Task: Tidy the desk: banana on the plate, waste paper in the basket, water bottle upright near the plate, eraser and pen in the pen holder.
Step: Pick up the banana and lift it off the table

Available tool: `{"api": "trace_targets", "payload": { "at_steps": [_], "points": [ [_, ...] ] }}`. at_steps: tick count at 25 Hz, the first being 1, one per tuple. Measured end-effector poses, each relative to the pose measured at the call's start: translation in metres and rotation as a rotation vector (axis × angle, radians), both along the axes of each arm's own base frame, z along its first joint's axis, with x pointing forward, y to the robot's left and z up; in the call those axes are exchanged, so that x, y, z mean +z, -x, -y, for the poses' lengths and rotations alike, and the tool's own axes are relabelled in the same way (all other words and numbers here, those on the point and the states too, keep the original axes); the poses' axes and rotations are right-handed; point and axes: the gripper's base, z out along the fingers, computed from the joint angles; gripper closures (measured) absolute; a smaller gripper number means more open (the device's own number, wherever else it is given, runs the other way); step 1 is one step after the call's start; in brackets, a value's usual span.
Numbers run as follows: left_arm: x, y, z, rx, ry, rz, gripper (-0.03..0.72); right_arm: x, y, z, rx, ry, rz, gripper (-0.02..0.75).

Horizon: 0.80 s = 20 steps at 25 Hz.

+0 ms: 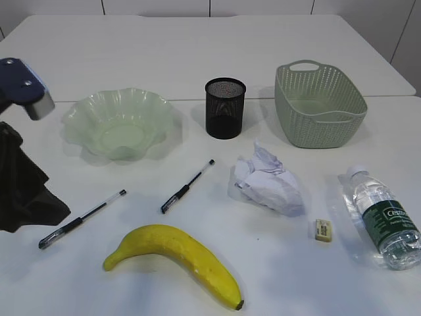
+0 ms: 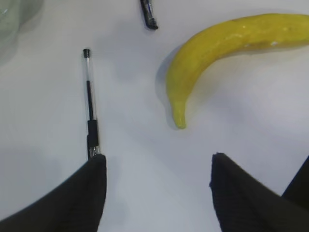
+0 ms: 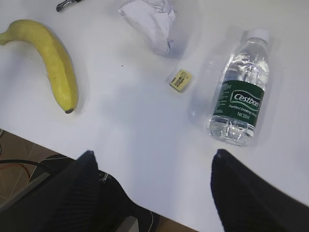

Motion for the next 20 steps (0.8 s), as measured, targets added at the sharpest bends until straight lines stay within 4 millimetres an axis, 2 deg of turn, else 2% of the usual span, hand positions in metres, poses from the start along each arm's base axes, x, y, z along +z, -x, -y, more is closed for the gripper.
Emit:
{"api": "trace_targets", "payload": {
  "at_steps": [3, 11, 20],
  "points": [
    [-0.006, 0.0, 0.014, -0.096, -0.037, 0.033, 0.204, 0.0, 0.0, 0.0, 0.001, 0.001, -0.001, 0.202],
    [-0.013, -0.007, 0.046, -0.218, -0.049, 0.153, 0.209, 0.0, 0.001, 0.0, 0.002, 0.002, -0.007, 0.202],
    [-0.016, -0.04, 0.071, -0.245, -0.063, 0.141, 0.211, -0.001, 0.001, 0.0, 0.003, 0.002, -0.013, 0.202]
  ]
}}
